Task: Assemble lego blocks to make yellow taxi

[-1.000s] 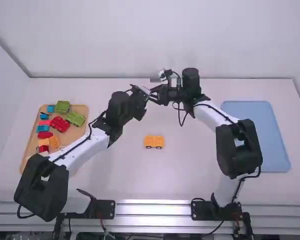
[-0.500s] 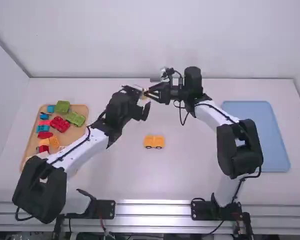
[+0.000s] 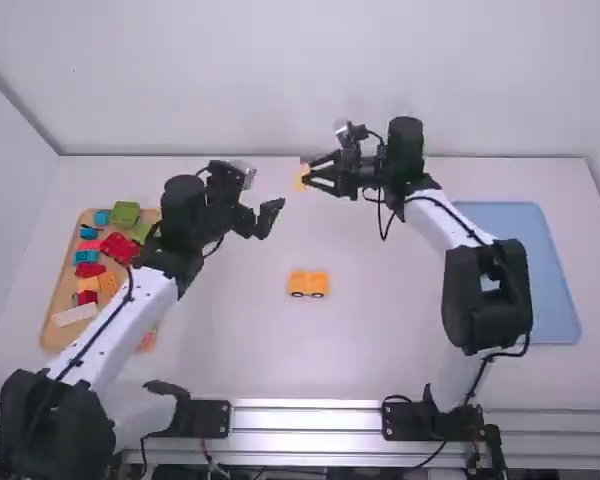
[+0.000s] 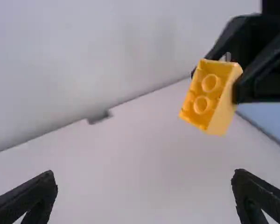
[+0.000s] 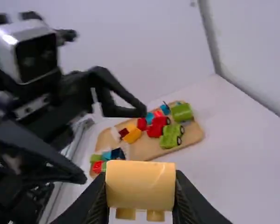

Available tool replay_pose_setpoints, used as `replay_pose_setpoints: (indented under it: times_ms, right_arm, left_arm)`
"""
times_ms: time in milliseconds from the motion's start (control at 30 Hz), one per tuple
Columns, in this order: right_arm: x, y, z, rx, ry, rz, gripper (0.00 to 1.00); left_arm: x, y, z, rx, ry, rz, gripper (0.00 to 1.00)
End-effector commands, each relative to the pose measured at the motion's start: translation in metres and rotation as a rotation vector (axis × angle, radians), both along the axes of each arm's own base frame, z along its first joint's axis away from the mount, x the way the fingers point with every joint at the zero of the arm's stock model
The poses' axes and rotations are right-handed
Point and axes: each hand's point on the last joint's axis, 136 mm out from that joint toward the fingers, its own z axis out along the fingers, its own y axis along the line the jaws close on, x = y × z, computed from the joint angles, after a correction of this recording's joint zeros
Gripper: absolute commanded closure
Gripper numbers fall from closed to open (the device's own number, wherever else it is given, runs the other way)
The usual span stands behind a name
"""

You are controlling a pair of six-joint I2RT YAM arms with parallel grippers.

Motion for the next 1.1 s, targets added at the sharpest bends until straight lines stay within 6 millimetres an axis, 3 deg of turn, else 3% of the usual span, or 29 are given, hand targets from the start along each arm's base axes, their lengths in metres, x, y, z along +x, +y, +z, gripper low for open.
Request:
replay_pose_setpoints:
  times_ms: [0,167,267,367,433,533,700,833,1000,1067]
  right_arm:
    - [-0.01,-0.005,0.014,0.031,-0.063,0.08,0.85]
    - [-0.014,0.002,0.014,0.032,-0.063,0.098,0.85]
    - [-0.015,0.011,0.012,0.026,-0.086,0.09,0.86]
    - [0.003,0.021,0.003,-0.024,-0.06,-0.033,0.94]
    - [0.022,0.029,-0.009,-0.085,-0.04,-0.164,0.93]
    - [0.027,0.034,-0.013,-0.135,-0.042,-0.237,0.93]
    - [0.009,0.02,0.006,-0.235,-0.113,-0.217,0.92]
    - [-0.009,0.012,0.013,-0.372,-0.16,-0.168,0.93]
    - [-0.043,0.018,0.015,-0.456,-0.275,-0.028,0.94]
    - [-0.041,0.014,0.01,-0.489,-0.29,-0.038,0.95]
  left_arm:
    - [-0.025,-0.017,0.011,-0.099,-0.014,-0.295,0.01]
    - [-0.043,-0.008,0.02,-0.219,-0.058,-0.551,0.01]
    - [-0.03,-0.004,0.013,-0.27,-0.025,-0.556,0.01]
    - [-0.024,-0.008,0.005,-0.288,-0.02,-0.583,0.01]
    - [-0.021,-0.011,0.001,-0.291,-0.034,-0.605,0.01]
    - [-0.015,-0.008,0.0,-0.292,-0.048,-0.598,0.01]
    - [-0.011,-0.003,-0.001,-0.291,-0.05,-0.575,0.01]
    - [-0.016,-0.012,-0.004,-0.288,-0.04,-0.602,0.01]
    - [-0.025,-0.026,-0.02,-0.252,-0.03,-0.649,0.01]
    - [-0.026,-0.026,-0.026,-0.248,-0.01,-0.642,0.01]
